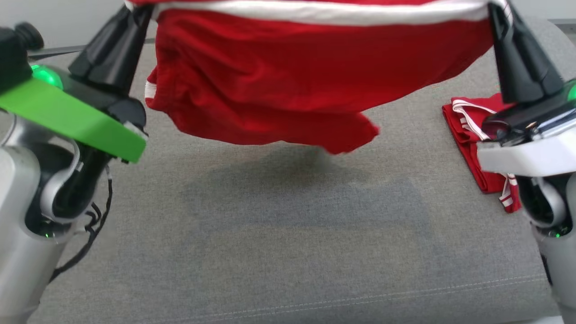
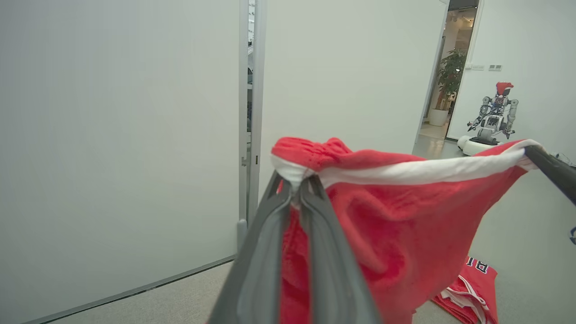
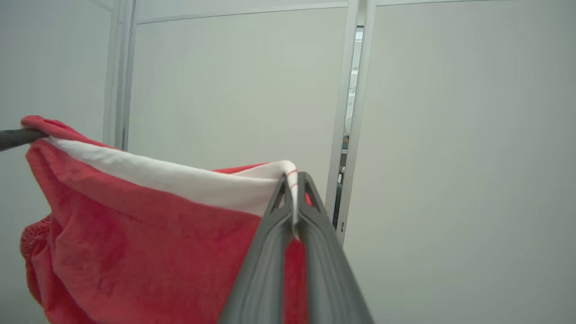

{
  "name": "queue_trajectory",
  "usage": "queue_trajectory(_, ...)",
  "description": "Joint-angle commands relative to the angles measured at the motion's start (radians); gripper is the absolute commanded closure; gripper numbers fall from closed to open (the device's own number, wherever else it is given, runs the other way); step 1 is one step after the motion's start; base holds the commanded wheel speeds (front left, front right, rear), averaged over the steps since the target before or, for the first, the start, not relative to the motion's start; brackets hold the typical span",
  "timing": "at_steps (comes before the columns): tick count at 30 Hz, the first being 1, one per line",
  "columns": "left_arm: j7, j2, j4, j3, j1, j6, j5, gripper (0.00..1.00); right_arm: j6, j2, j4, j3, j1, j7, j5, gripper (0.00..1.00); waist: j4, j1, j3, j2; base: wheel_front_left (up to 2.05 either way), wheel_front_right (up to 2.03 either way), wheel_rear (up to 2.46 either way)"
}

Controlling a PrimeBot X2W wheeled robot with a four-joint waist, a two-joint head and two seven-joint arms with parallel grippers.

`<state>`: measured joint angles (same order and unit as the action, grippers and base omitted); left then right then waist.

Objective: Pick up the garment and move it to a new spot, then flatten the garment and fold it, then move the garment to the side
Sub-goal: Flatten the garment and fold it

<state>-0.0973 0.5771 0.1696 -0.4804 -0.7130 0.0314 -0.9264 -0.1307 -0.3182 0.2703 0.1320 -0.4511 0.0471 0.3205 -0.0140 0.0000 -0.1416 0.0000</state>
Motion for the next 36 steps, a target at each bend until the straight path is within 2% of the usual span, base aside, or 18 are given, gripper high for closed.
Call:
queue_trajectory(1, -0.017, 0.005, 0.001, 0.006, -0.031, 0.006, 0.001, 1.0, 0.0, -0.008, 0.014, -0.003, -0.03, -0.007, -0.004, 1.0, 0.007, 0.0, 0.016, 0.0, 0.0, 0.0, 0.0)
queue_trajectory(8, -0.074, -0.01, 0.007, -0.009, -0.071, -0.003, -0.041, 1.0, 0.0, -0.024, 0.036, -0.002, -0.083, -0.031, 0.007, 1.0, 0.012, 0.0, 0.016, 0.0, 0.0, 0.0, 0.0)
queue_trajectory(13, -0.108, -0.031, -0.061, -0.014, -0.093, -0.019, -0.095, 1.0, 0.0, -0.025, -0.038, 0.021, -0.126, -0.033, 0.041, 1.0, 0.009, 0.0, -0.015, 0.0, 0.0, 0.0, 0.0)
queue_trajectory(16, -0.129, -0.062, -0.162, -0.022, -0.14, -0.031, -0.114, 1.0, 0.0, -0.029, -0.146, 0.07, -0.211, -0.02, 0.063, 1.0, 0.005, 0.0, -0.045, 0.0, 0.0, 0.0, 0.0)
queue_trajectory(18, -0.13, -0.078, -0.26, -0.026, -0.199, -0.034, -0.091, 1.0, 0.0, -0.036, -0.244, 0.111, -0.295, -0.002, 0.059, 1.0, 0.001, 0.0, -0.067, 0.0, 0.0, 0.0, 0.0)
queue_trajectory(22, -0.105, -0.133, -0.48, -0.037, -0.329, -0.044, -0.055, 1.0, 0.0, -0.012, -0.458, 0.206, -0.486, 0.058, 0.063, 1.0, -0.009, 0.0, -0.11, 0.0, 0.0, 0.0, 0.0)
queue_trajectory(27, -0.03, -0.196, -0.703, -0.052, -0.495, -0.079, 0.003, 1.0, 0.001, 0.029, -0.702, 0.269, -0.73, 0.153, 0.039, 1.0, -0.019, 0.0, -0.167, 0.0, 0.0, 0.0, 0.0)
queue_trajectory(28, -0.03, -0.196, -0.703, -0.052, -0.495, -0.079, 0.003, 1.0, 0.001, 0.029, -0.702, 0.269, -0.73, 0.153, 0.039, 1.0, -0.019, 0.0, -0.167, 0.0, 0.0, 0.0, 0.0)
queue_trajectory(33, 0.095, -0.233, -0.876, -0.065, -0.643, -0.095, 0.088, 1.0, 0.001, 0.084, -0.914, 0.252, -0.918, 0.204, -0.009, 1.0, -0.022, 0.0, -0.227, 0.0, 0.0, 0.0, 0.0)
queue_trajectory(36, 0.167, -0.263, -0.966, -0.07, -0.692, -0.108, 0.104, 1.0, 0.001, 0.108, -1.018, 0.286, -0.975, 0.212, -0.031, 1.0, -0.02, 0.0, -0.266, 0.0, 0.0, 0.0, 0.0)
